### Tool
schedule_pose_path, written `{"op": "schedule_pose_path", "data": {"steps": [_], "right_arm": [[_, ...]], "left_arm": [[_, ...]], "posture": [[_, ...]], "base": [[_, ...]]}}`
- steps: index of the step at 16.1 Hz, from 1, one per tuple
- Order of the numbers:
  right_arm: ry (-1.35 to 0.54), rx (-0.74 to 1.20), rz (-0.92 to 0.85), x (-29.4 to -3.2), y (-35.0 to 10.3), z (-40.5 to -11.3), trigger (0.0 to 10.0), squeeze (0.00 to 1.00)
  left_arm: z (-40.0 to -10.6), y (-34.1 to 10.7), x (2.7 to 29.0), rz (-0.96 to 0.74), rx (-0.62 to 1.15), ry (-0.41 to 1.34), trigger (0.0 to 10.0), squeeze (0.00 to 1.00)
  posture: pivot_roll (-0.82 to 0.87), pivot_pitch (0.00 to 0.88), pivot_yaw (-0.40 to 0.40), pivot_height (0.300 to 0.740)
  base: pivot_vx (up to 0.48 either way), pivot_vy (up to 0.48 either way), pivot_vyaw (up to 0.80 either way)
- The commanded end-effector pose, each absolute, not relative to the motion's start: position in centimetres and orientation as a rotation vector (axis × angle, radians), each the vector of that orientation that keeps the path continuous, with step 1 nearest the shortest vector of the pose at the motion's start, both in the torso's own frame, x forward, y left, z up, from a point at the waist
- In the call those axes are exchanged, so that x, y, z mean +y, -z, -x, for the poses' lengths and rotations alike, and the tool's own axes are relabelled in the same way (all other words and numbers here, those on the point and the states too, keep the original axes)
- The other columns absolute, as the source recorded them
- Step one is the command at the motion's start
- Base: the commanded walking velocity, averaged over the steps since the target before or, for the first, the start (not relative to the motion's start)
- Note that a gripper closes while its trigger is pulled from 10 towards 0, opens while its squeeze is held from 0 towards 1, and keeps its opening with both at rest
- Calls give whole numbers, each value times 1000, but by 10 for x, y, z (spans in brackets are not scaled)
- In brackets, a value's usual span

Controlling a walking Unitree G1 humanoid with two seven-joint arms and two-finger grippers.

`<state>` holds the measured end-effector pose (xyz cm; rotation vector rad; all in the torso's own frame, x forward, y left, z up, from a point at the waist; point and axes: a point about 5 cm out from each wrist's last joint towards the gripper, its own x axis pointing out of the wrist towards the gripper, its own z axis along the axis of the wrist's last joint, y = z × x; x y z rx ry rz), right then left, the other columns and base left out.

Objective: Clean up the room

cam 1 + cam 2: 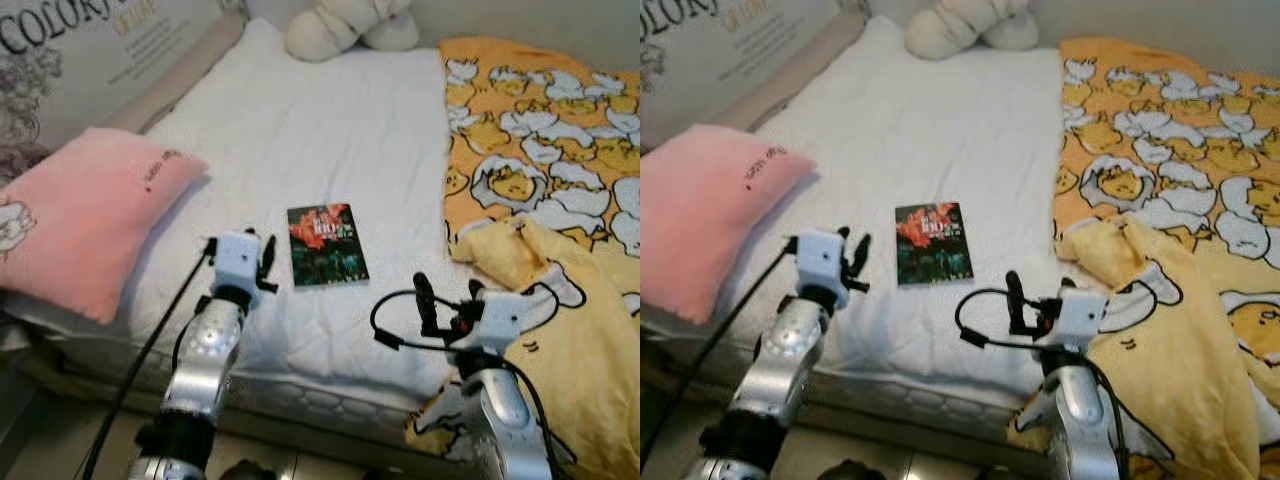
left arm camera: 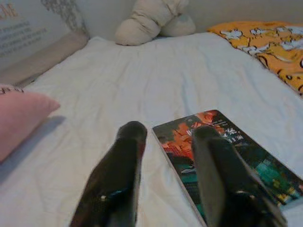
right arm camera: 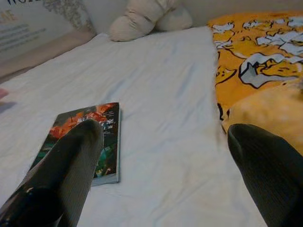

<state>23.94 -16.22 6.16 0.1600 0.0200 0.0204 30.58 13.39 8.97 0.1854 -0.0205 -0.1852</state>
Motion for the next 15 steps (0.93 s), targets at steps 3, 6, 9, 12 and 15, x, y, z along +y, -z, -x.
{"op": "schedule_pose_path", "data": {"steps": [3, 6, 9, 12, 15], "right_arm": [[-10, 20, -113, -166, -62, -244, 10000, 1000], [-44, 40, -89, -160, -61, -246, 10000, 1000], [-29, 50, -41, -166, -58, -246, 10000, 1000], [-36, 59, -30, -168, -57, -245, 10000, 439], [-12, 77, -19, -174, -53, -243, 10000, 0]], "left_arm": [[-313, -95, 134, -222, -29, 205, 10000, 1000], [-313, -92, 132, -176, -6, 248, 10000, 1000], [-318, -87, 122, -143, 50, 239, 10000, 1000], [-319, -85, 105, -34, 82, 283, 10000, 0], [-317, -85, 96, 9, 67, 296, 10000, 0]], "posture": [[42, 0, -25, 740], [38, 0, -27, 740], [36, 0, -30, 740], [20, 0, -27, 740], [13, 0, -28, 740]], "base": [[0, 0, 0], [0, 160, -198], [0, 160, -254], [0, 0, 0], [0, 0, 0]]}}
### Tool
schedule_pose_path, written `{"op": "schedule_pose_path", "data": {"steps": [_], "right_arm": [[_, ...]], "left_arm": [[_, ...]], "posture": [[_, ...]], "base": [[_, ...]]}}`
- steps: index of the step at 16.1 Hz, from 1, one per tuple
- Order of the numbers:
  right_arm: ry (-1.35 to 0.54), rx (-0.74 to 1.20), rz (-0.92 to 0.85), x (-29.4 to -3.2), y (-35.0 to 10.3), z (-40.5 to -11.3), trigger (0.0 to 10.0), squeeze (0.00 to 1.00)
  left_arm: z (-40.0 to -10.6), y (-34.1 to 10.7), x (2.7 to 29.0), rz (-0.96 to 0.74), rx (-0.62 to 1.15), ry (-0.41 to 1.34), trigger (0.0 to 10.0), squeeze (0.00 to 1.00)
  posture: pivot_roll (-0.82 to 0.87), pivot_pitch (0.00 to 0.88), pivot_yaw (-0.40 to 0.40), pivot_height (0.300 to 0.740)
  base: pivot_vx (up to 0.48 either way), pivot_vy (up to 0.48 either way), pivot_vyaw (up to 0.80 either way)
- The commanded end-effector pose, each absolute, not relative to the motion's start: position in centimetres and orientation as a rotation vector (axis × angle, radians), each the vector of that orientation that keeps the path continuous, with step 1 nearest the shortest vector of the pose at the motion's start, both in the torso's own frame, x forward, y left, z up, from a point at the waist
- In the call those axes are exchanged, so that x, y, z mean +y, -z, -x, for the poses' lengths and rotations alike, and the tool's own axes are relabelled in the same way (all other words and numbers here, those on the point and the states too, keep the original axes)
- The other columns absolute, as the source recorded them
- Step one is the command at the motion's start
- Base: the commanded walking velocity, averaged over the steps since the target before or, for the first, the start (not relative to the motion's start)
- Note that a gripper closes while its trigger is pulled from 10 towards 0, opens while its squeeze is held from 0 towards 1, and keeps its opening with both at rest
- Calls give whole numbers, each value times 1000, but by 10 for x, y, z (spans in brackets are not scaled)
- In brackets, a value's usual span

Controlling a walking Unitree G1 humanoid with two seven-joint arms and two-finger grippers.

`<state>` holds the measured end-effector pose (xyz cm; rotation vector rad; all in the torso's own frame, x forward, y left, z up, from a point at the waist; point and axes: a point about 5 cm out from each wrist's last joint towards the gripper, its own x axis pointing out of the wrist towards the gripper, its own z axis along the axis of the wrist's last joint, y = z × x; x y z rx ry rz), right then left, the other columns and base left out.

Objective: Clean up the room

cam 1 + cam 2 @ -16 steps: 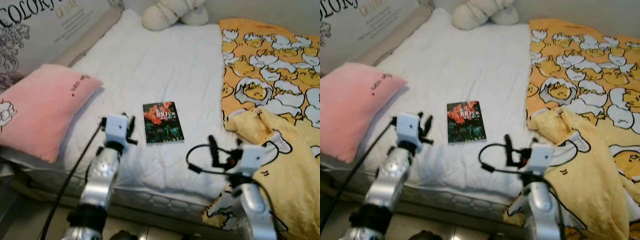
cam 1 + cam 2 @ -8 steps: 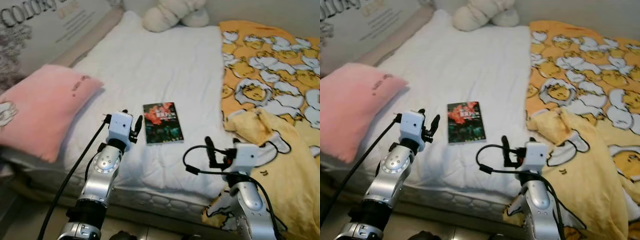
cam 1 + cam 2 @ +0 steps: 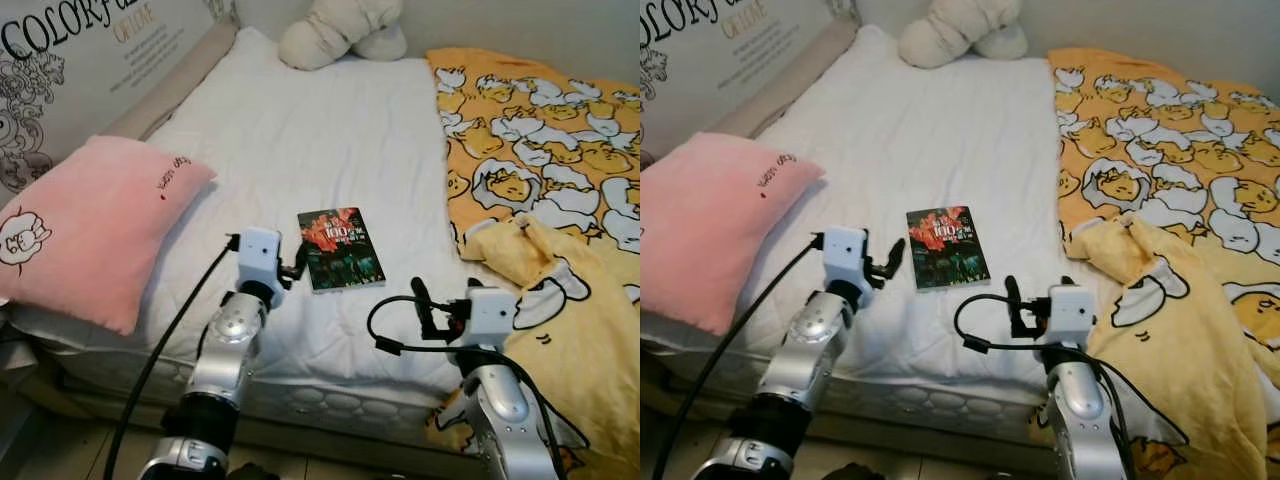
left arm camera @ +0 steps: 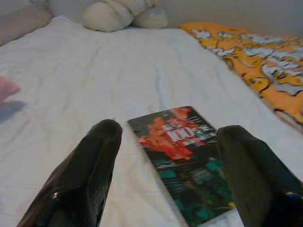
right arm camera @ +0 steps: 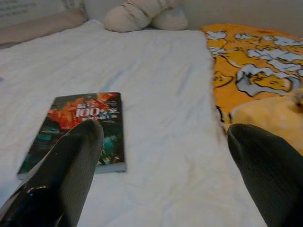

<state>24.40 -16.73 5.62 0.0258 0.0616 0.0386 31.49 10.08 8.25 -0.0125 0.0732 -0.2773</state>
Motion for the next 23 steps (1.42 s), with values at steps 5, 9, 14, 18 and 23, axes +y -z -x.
{"op": "schedule_pose_path", "data": {"steps": [5, 9, 14, 18, 23], "right_arm": [[-18, 80, -11, -174, -51, -241, 10000, 0], [-14, 85, -14, -175, -50, -238, 10000, 0], [-24, 105, 1, -175, -49, -221, 10000, 0], [11, 147, 2, -187, -51, -184, 10000, 0], [39, 266, -15, -192, -48, -121, 10000, 0]], "left_arm": [[-316, -87, 93, 71, 58, 326, 10000, 0], [-326, -85, 96, 21, 77, 352, 10000, 0], [-360, -83, 109, 12, 248, 268, 10000, 0], [-371, -97, 86, 26, 269, 283, 10000, 1000], [-361, -79, 73, 17, 357, 311, 10000, 1000]], "posture": [[9, 0, -29, 740], [-6, 0, -34, 740], [-75, 0, -42, 740], [-175, 4, -43, 740], [-244, 145, -28, 740]], "base": [[480, 0, 0], [480, 0, 0], [0, 0, 0], [0, 0, 0], [0, 0, 0]]}}
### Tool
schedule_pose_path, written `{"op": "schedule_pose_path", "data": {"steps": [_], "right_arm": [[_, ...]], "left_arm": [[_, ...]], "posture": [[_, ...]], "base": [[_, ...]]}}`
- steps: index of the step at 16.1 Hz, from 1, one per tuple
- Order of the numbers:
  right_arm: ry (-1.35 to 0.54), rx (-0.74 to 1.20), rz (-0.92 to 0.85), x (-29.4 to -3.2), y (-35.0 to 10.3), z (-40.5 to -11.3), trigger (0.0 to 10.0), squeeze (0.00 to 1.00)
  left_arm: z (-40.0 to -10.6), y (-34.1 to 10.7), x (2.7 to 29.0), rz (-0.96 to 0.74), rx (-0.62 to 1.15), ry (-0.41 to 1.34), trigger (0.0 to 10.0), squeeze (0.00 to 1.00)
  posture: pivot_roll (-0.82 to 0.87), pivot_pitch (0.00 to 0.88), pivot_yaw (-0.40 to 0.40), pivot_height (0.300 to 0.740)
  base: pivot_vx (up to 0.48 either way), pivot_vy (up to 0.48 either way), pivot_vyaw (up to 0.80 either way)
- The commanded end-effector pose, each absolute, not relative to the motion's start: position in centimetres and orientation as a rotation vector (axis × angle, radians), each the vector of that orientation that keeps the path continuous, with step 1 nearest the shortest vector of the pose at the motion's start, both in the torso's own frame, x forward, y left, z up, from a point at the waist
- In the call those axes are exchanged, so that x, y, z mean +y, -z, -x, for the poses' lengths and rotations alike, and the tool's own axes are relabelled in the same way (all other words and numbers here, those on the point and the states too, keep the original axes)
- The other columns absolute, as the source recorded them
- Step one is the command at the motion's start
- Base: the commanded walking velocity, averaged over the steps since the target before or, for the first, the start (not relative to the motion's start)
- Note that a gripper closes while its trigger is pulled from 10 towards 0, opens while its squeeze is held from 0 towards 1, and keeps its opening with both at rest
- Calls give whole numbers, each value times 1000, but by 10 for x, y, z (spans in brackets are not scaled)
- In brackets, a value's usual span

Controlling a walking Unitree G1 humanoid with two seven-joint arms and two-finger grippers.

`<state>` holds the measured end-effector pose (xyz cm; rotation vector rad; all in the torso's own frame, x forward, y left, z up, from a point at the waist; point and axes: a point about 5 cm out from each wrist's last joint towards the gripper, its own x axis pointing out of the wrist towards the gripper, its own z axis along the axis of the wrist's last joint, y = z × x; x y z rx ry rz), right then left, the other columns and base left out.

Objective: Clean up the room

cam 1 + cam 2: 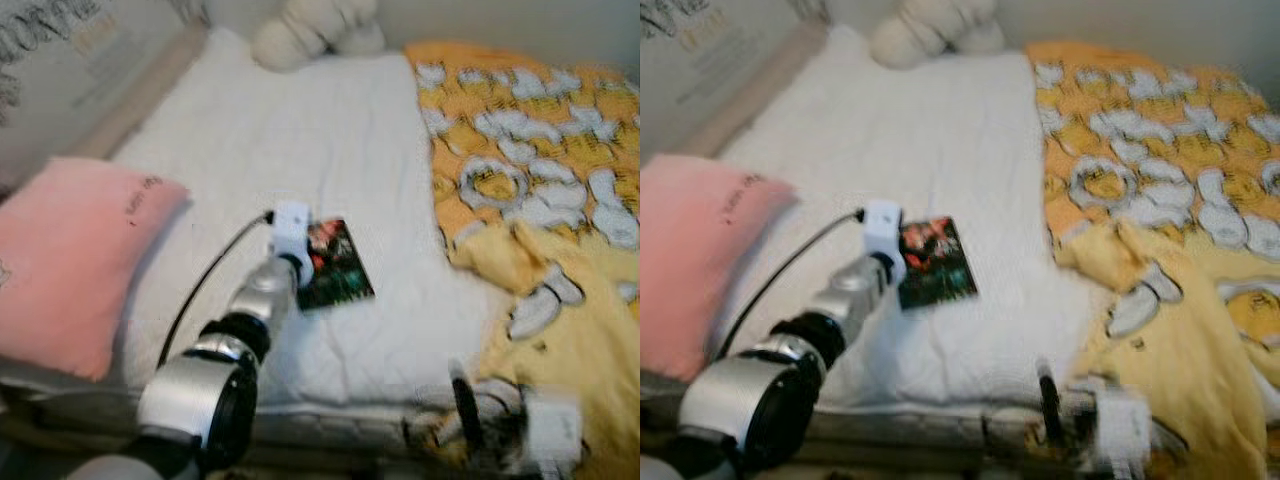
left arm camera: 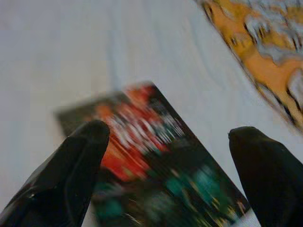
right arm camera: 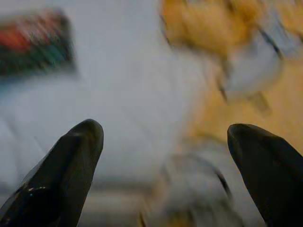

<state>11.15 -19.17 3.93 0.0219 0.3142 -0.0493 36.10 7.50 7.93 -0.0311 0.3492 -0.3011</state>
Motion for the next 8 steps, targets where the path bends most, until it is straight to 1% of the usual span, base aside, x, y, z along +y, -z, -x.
{"op": "schedule_pose_path", "data": {"steps": [1, 2, 3, 4, 5, 6, 8], "right_arm": [[37, 277, -14, -190, -51, -115, 10000, 0], [31, 279, -12, -189, -52, -113, 10000, 0], [20, 284, -6, -189, -55, -109, 10000, 0], [12, 291, 0, -190, -58, -107, 10000, 0], [7, 306, 7, -192, -59, -103, 10000, 0], [6, 324, 12, -195, -60, -98, 10000, 0], [1, 339, 13, -195, -59, -96, 10000, 0]], "left_arm": [[-360, -76, 81, -23, 352, 259, 10000, 1000], [-360, -75, 86, -37, 350, 232, 10000, 1000], [-359, -71, 94, -56, 350, 196, 10000, 686], [-358, -68, 103, -60, 355, 158, 10000, 31], [-355, -63, 110, -49, 370, 123, 10000, 0], [-352, -57, 121, -13, 396, 69, 10000, 0], [-350, -53, 127, -8, 398, 27, 10000, 0]], "posture": [[-251, 156, -33, 740], [-255, 164, -37, 740], [-262, 184, -48, 740], [-263, 193, -52, 740], [-262, 206, -63, 740], [-258, 220, -69, 740], [-250, 224, -72, 740]], "base": [[0, 0, 0], [0, 0, 0], [0, 0, 0], [0, 0, 0], [0, 0, 0], [0, 0, 0], [0, 0, 0]]}}
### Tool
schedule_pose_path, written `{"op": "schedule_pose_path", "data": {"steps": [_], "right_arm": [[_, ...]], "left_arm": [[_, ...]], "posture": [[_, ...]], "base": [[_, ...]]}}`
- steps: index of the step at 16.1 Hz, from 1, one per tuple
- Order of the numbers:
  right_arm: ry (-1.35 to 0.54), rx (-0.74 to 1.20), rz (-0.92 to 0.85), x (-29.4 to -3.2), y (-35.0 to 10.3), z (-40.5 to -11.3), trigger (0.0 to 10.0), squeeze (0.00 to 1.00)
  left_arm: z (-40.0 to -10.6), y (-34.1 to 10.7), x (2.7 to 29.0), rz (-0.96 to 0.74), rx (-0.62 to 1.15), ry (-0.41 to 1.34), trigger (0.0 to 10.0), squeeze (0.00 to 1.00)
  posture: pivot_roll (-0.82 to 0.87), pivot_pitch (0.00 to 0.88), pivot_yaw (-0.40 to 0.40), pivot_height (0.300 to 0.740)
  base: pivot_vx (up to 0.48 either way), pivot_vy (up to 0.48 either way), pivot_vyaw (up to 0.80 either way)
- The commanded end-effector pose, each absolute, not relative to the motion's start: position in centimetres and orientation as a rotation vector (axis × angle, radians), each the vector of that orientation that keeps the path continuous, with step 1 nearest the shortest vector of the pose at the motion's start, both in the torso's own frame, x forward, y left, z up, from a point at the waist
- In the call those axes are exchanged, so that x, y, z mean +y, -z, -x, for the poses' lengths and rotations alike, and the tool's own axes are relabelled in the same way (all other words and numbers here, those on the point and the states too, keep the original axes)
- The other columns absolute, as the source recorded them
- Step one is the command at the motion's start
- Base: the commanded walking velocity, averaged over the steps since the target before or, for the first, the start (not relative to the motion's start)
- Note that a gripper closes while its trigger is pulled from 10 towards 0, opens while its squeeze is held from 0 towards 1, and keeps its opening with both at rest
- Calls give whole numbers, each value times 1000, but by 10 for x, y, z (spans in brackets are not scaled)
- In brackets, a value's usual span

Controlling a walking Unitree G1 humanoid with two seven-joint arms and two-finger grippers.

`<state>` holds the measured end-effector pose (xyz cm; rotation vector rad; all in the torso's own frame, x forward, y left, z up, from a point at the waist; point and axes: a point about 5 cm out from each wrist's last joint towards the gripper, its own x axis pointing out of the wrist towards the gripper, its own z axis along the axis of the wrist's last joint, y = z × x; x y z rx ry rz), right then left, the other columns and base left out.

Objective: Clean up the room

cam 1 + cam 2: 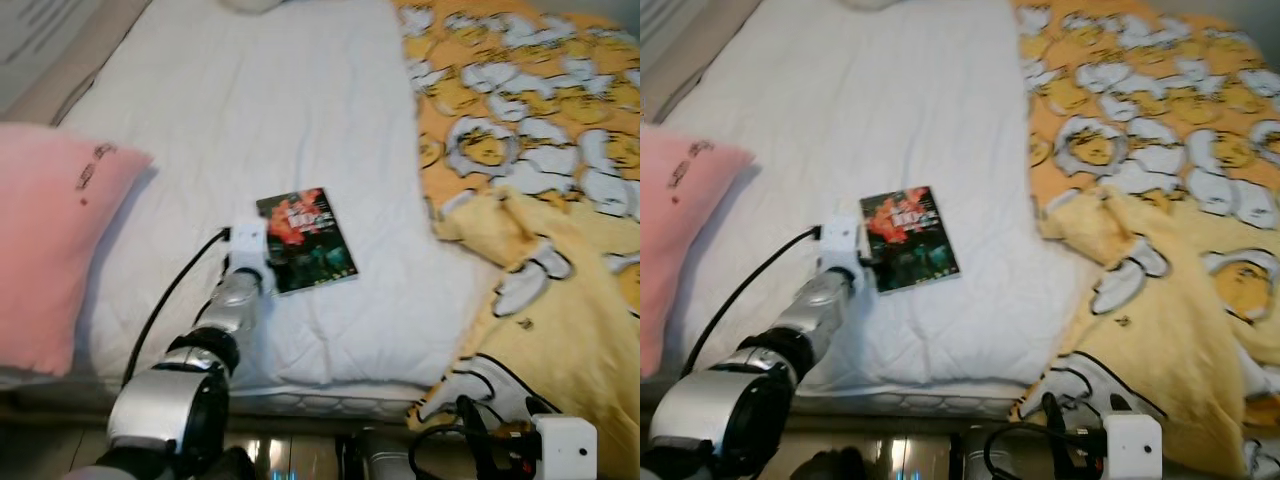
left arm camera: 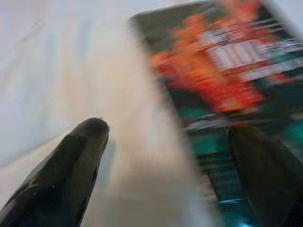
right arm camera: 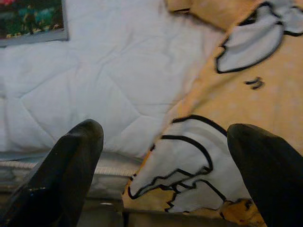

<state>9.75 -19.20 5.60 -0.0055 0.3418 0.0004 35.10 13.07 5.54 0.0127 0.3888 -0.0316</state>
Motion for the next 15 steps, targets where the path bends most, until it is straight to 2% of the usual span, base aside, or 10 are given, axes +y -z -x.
{"op": "schedule_pose_path", "data": {"steps": [1, 2, 4, 8, 10, 12, 15], "right_arm": [[-1, 349, 14, -195, -58, -96, 10000, 0], [-7, 356, 11, -194, -58, -96, 10000, 0], [-11, 359, 9, -192, -59, -96, 10000, 0], [-17, 376, 8, -192, -55, -96, 10000, 0], [-19, 381, 5, -192, -53, -97, 10000, 0], [-26, 393, -1, -189, -50, -97, 10000, 0], [-18, 396, 0, -190, -50, -96, 10000, 0]], "left_arm": [[-347, -50, 126, 24, 401, 28, 10000, 0], [-344, -47, 120, 122, 401, 53, 10000, 0], [-344, -50, 116, 145, 355, 80, 10000, 0], [-344, -54, 117, 6, 281, 88, 10000, 0], [-339, -45, 116, -13, 325, 106, 10000, 0], [-322, -20, 114, 45, 493, 116, 10000, 0], [-326, -26, 103, 135, 464, 135, 10000, 0]], "posture": [[-246, 226, -74, 740], [-246, 226, -74, 740], [-244, 225, -79, 740], [-227, 231, -77, 740], [-216, 230, -74, 740], [-217, 231, -69, 740], [-223, 229, -65, 740]], "base": [[0, 0, 0], [0, 0, 0], [0, 0, 0], [0, 0, 0], [0, 0, 0], [0, 0, 0], [0, 0, 0]]}}
